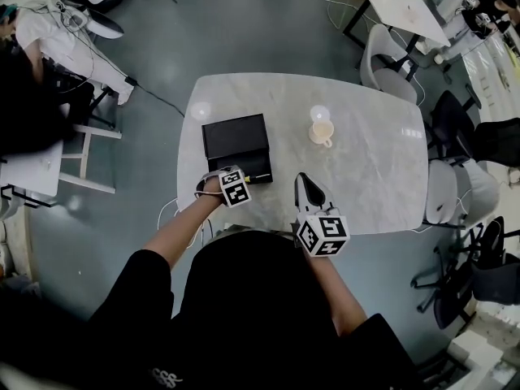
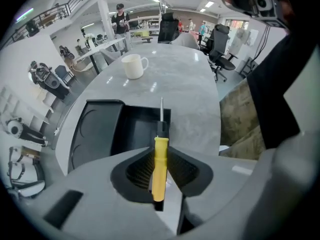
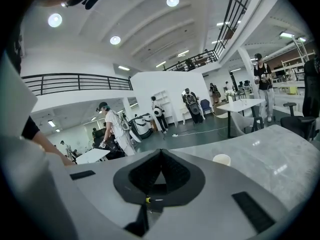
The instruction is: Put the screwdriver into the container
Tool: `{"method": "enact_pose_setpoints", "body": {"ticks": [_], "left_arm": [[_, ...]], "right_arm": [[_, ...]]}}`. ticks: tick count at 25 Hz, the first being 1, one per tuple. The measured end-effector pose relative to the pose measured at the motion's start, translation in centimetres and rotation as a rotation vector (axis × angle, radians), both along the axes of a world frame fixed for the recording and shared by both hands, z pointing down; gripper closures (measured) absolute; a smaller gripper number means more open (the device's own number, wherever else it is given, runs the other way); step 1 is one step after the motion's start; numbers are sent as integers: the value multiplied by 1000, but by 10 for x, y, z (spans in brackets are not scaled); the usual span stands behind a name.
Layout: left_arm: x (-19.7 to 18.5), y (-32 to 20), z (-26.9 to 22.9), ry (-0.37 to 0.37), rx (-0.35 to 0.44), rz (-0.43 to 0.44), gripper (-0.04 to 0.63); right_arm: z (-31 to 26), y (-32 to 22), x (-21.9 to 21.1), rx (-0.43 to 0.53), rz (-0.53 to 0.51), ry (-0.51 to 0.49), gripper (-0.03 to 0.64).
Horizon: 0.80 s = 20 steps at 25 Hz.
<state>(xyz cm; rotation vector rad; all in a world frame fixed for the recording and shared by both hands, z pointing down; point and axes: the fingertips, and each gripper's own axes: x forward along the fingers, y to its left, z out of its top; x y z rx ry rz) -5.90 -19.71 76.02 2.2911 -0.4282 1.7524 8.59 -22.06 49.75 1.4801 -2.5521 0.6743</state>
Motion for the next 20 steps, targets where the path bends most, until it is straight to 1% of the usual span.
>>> {"method": "enact_pose_setpoints", "body": {"ticks": [5,10,13,16,20], "left_arm": [[-24,-5,4,-6,11,-17,508],[-35,-10,17,-41,15,64,508],[-35,-18,27,-41,11,81,508],[-30,-21,40,-34,-8,85,508],[-33,-17,61,-75,-29,157,508]], "right_arm": [[-15,-11,-16,24,16,6,609],[-19,-9,-37,31,0,45,609],[-14,-1,-46,16,-6,78,609],[-9,5,-44,-2,9,107,609],[-10,14,-31,13,67,166,609]]}}
